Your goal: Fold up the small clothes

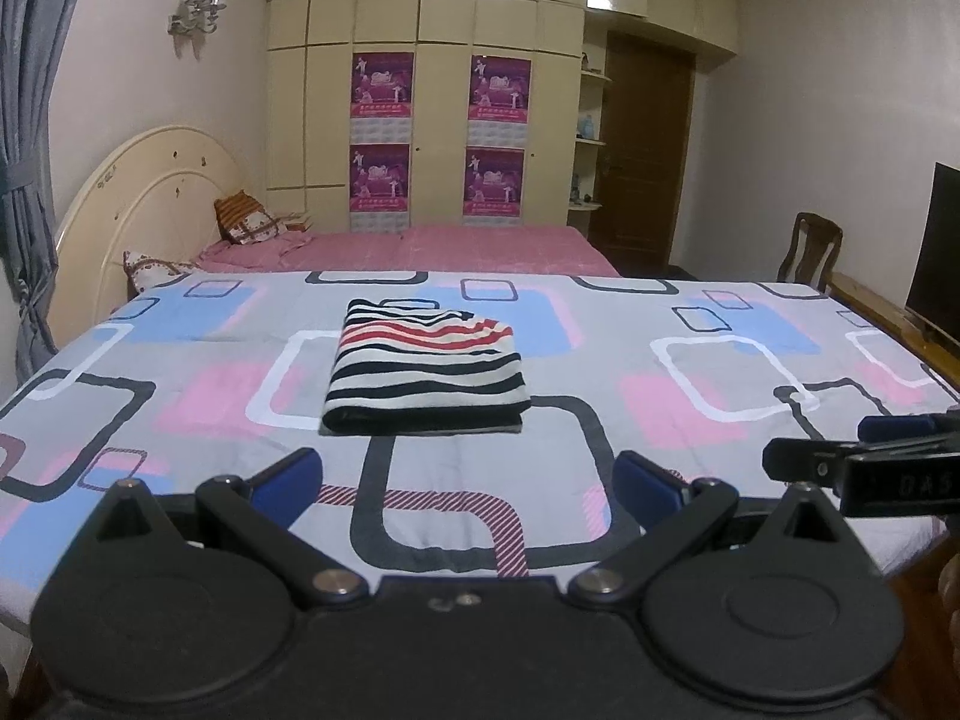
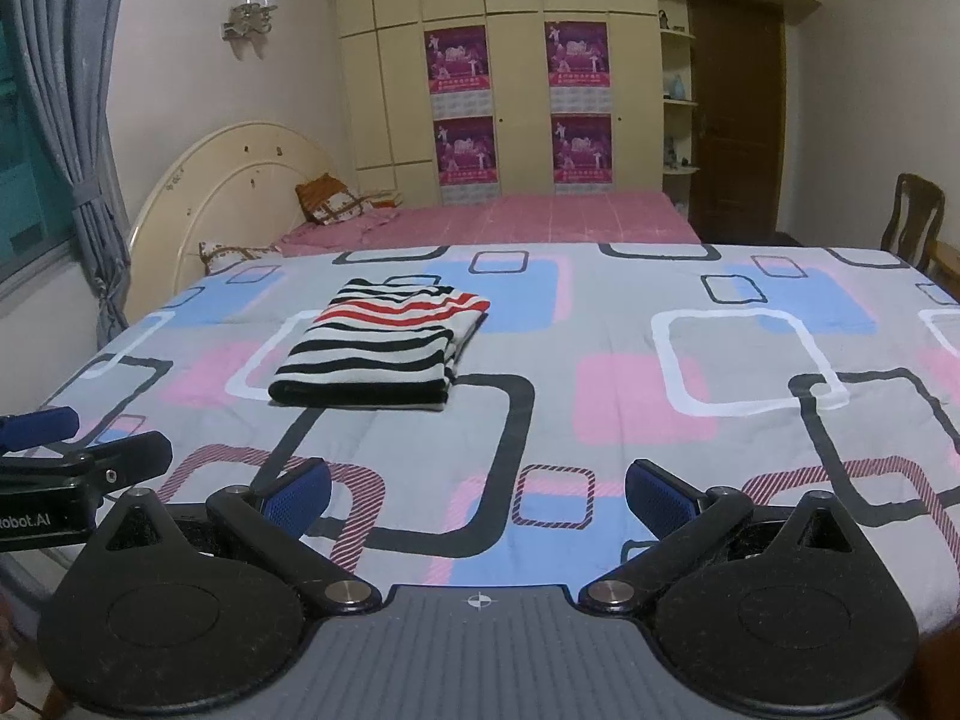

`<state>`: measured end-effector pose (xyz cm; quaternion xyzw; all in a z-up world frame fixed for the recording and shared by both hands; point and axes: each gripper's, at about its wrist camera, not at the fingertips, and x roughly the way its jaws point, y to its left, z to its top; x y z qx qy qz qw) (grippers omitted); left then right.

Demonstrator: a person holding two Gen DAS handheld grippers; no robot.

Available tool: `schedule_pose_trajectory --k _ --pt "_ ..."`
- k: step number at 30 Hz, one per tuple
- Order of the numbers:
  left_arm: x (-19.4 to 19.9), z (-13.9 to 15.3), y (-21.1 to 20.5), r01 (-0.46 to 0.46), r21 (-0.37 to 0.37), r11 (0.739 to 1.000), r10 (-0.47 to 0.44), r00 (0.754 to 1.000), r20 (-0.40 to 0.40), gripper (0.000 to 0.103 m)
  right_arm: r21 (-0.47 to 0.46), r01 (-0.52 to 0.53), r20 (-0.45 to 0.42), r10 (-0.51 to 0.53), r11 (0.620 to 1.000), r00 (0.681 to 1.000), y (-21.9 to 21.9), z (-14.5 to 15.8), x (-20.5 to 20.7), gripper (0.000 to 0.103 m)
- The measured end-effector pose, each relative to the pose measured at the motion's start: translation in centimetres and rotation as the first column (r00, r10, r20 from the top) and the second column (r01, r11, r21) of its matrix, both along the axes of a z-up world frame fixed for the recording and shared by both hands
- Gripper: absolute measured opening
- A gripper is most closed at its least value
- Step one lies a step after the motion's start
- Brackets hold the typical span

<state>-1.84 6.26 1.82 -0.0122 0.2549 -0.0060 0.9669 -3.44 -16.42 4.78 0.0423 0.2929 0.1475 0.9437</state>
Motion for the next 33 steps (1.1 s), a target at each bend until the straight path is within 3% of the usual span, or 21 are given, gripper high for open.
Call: schedule_pose_trajectory --k 33 --pt "-0.07 0.02 0.71 -0.001 0.002 1.000 0.001 1.000 0.005 0.103 -0.010 0.001 0.026 -0.001 1.000 1.000 0.45 0.13 0.09 0.103"
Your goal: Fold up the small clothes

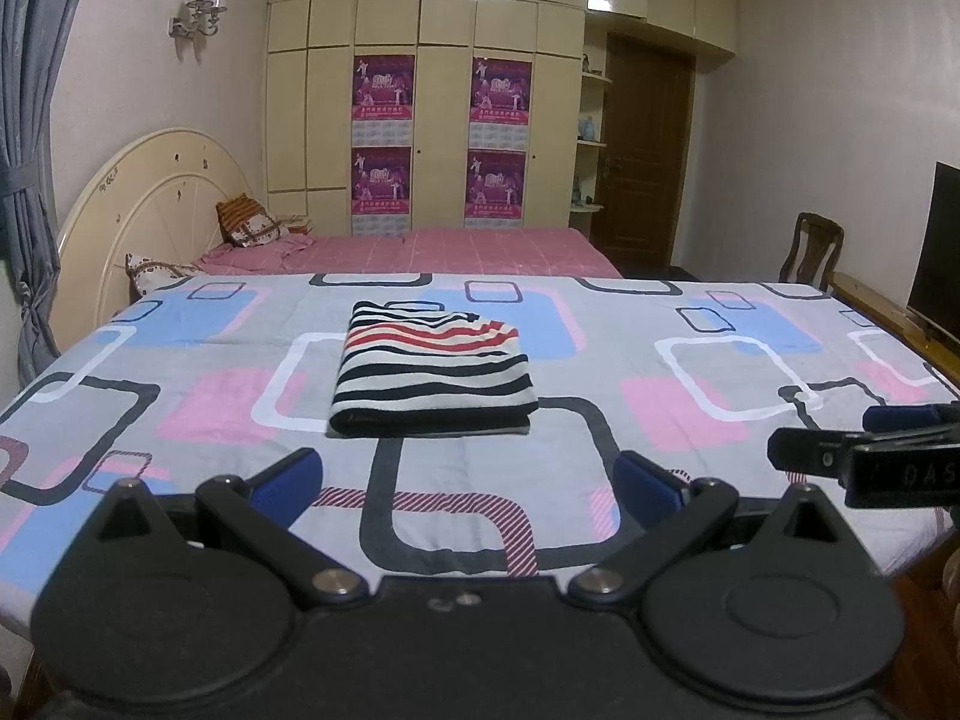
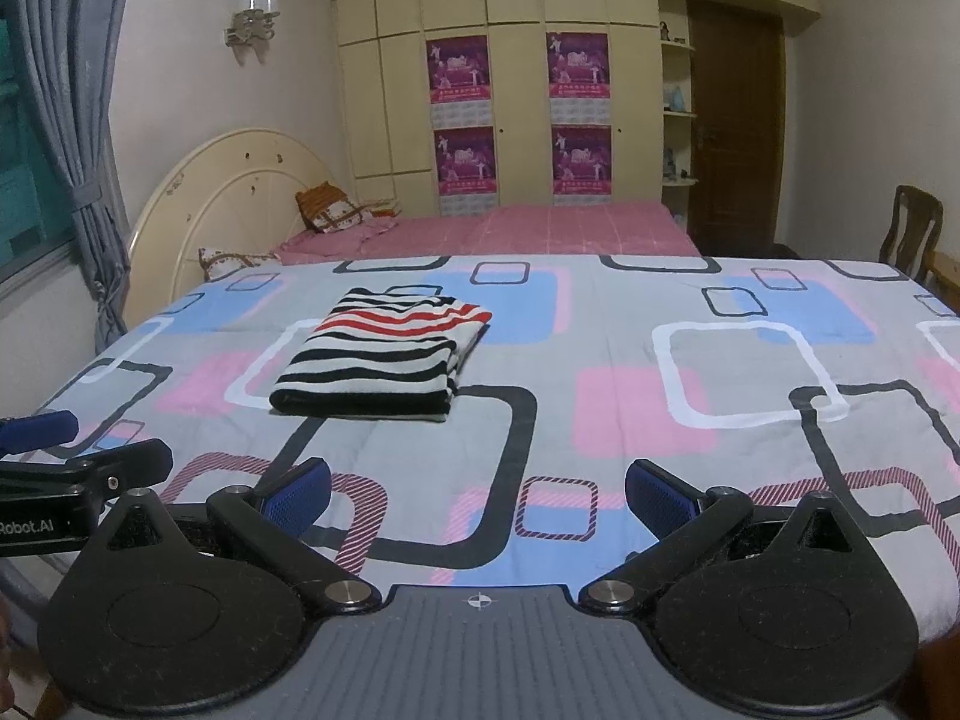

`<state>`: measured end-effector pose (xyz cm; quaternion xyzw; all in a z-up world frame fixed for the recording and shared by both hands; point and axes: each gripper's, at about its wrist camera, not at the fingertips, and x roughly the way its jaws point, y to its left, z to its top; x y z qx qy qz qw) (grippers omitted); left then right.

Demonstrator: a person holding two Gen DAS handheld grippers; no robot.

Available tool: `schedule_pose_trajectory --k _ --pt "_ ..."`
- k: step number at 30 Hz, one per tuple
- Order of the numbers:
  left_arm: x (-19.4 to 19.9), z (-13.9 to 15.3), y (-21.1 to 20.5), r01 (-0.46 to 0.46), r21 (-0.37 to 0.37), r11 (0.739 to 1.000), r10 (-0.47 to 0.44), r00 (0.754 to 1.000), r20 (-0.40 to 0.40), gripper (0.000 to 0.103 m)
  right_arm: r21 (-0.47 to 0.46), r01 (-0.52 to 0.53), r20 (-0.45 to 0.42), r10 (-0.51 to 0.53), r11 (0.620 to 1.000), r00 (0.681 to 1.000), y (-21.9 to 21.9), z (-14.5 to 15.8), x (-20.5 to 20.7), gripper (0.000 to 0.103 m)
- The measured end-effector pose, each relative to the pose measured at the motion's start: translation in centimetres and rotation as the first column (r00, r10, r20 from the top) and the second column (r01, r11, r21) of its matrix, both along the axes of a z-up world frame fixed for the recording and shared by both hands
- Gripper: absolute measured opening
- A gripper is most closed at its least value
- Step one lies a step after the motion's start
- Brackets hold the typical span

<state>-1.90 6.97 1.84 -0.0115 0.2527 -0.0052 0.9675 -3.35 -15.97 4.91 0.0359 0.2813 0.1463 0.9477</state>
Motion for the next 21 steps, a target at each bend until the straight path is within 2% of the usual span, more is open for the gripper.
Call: schedule_pose_trajectory --k 21 --pt "0.07 0.11 0.29 0.007 0.004 1.000 -0.007 1.000 0.018 0.102 0.001 -0.003 0.002 0.003 1.000 1.000 0.20 -0.07 0.21 0.103"
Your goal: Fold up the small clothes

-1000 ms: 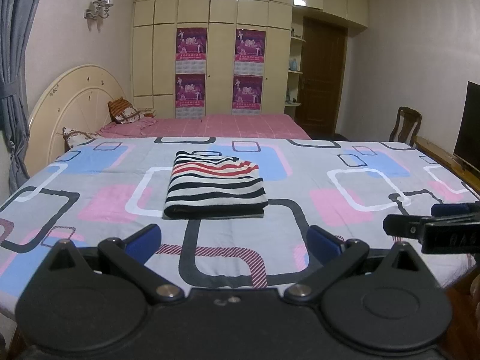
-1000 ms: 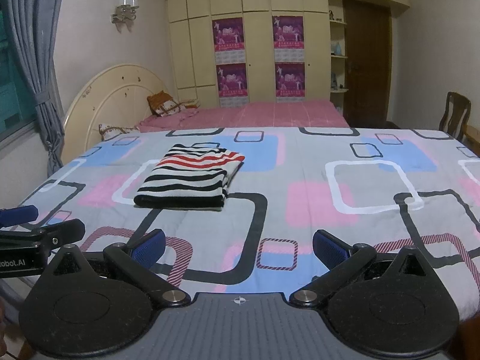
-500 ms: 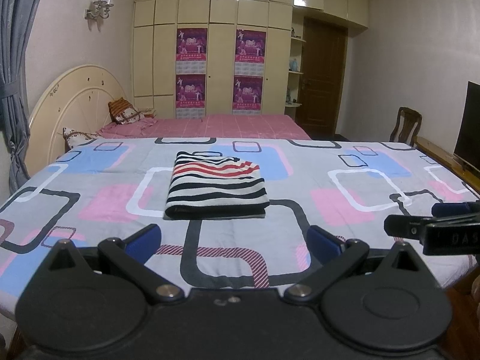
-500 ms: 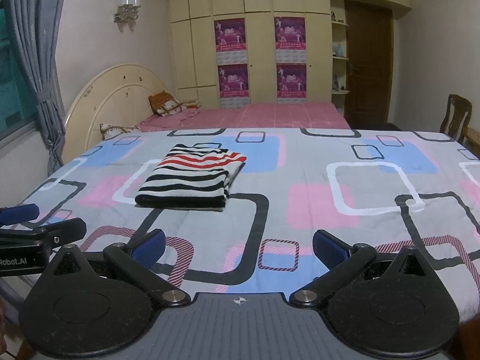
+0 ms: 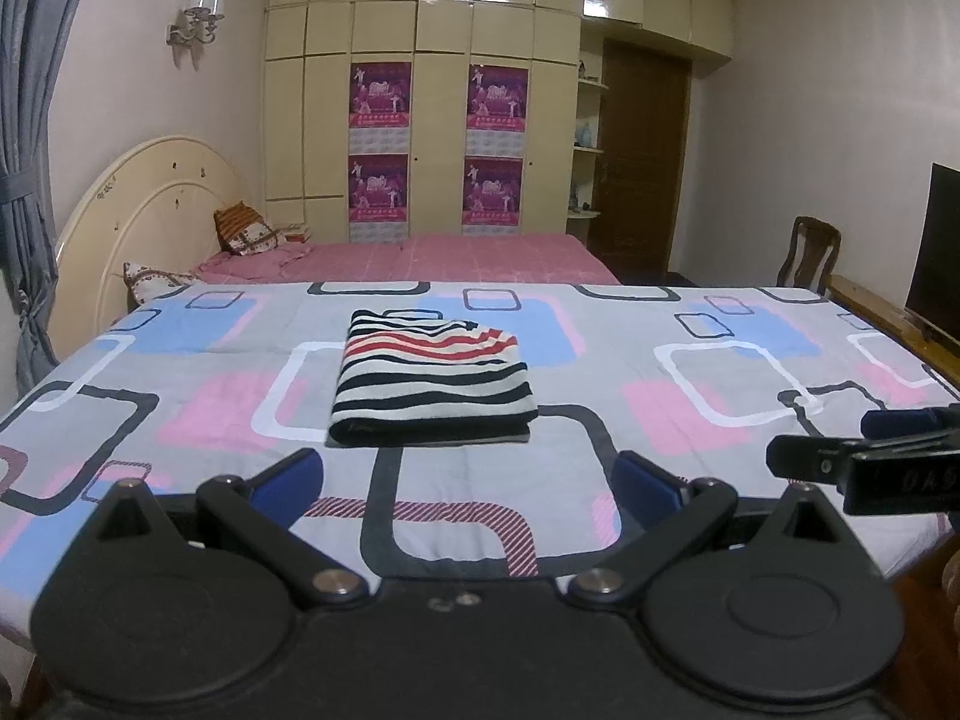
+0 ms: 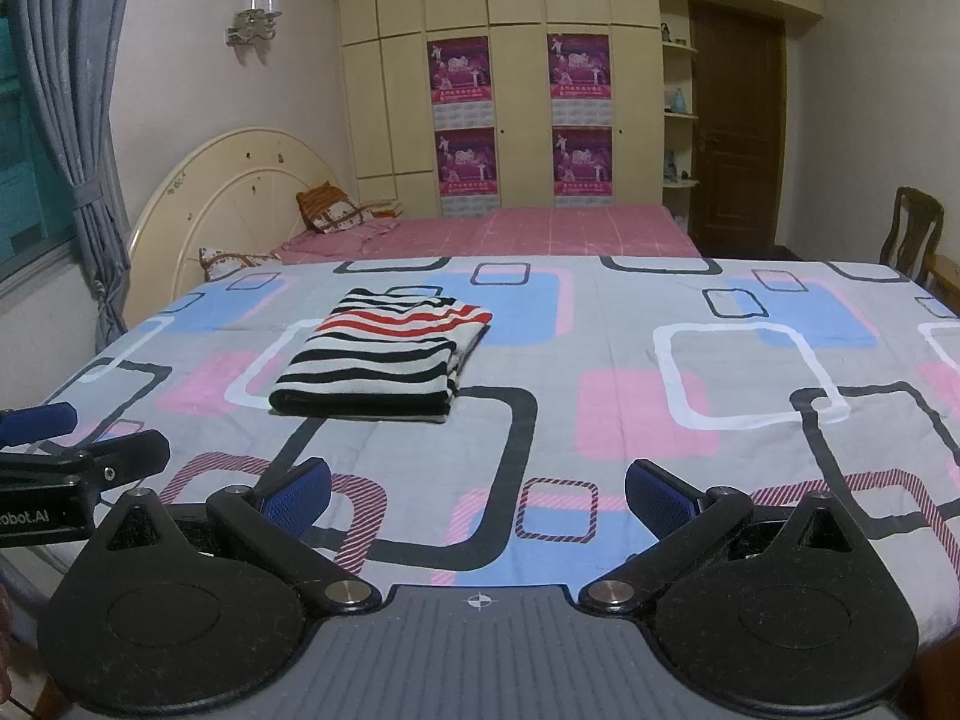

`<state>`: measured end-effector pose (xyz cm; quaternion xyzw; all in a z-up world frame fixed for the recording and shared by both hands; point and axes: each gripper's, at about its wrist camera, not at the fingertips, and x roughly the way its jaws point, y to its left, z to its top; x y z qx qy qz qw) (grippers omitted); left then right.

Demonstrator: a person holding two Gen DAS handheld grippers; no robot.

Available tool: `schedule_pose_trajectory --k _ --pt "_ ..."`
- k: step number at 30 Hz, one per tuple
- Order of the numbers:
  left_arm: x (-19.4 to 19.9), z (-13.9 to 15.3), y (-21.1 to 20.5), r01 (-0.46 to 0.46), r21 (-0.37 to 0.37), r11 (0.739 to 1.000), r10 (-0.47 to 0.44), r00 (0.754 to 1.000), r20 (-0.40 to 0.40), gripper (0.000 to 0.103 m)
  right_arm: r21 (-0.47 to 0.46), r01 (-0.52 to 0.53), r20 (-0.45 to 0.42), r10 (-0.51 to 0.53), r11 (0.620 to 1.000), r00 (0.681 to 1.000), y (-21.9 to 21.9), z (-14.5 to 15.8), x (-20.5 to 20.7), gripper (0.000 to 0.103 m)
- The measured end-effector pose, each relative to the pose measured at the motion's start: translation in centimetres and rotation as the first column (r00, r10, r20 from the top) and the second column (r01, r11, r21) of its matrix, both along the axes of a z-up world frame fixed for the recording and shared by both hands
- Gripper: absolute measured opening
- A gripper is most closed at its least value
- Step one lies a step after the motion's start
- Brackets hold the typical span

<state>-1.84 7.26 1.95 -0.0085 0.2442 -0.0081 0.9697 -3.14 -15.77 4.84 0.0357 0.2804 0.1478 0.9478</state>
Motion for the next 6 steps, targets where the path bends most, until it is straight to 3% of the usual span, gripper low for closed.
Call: schedule_pose_trajectory --k 6 --pt "-0.03 0.04 -0.03 0.005 -0.001 1.000 -0.005 1.000 0.002 0.102 0.000 -0.011 0.002 0.011 1.000 1.000 0.08 -0.04 0.00 0.103"
